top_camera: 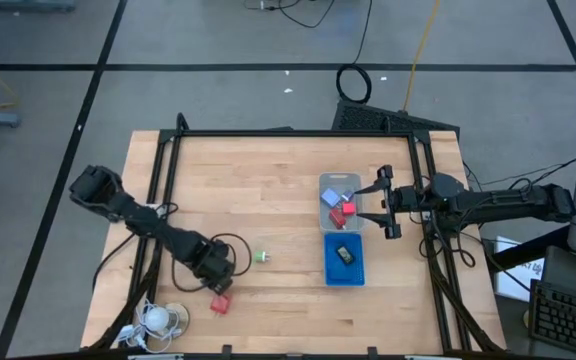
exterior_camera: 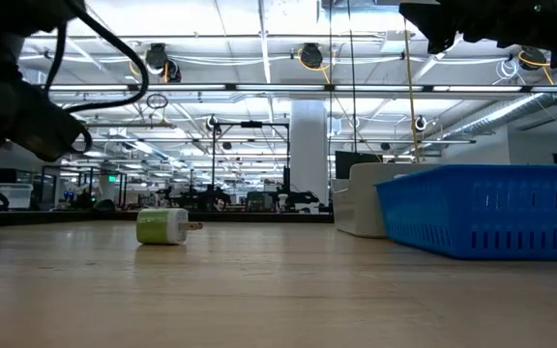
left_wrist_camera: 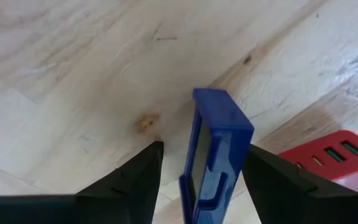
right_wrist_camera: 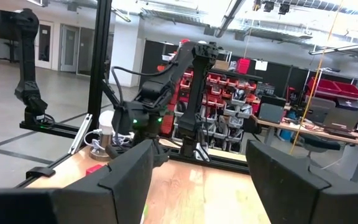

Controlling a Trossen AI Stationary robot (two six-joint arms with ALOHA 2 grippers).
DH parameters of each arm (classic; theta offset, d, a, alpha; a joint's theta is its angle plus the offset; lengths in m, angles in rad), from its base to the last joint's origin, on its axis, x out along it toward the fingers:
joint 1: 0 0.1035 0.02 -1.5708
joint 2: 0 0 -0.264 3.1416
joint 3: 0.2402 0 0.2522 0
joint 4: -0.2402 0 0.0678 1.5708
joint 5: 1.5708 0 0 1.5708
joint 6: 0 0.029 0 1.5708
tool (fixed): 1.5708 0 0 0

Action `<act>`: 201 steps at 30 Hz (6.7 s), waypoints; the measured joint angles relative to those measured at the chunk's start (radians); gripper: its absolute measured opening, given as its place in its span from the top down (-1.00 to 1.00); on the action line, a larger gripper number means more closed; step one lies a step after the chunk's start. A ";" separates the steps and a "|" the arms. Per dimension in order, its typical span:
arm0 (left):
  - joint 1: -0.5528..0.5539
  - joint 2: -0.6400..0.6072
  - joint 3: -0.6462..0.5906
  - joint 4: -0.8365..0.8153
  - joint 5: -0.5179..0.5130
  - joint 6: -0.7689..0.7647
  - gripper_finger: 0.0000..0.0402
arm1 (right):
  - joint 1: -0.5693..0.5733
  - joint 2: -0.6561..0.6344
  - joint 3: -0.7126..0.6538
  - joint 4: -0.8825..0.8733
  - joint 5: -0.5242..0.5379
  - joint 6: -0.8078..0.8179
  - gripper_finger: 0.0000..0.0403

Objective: Pick & Place Office items
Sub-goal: Put the blue digital clock into the blue bin

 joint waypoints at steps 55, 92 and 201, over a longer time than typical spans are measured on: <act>-0.067 0.002 -0.003 0.022 -0.184 0.206 0.50 | 0.000 0.000 0.000 -0.008 0.000 0.001 -0.23; 0.337 -0.074 0.181 0.328 -0.801 1.129 0.75 | -0.015 0.283 0.001 0.128 0.131 -0.021 -0.23; 0.469 -0.074 0.156 0.571 -0.313 1.351 0.62 | 0.032 1.070 0.607 -0.069 0.022 0.105 0.12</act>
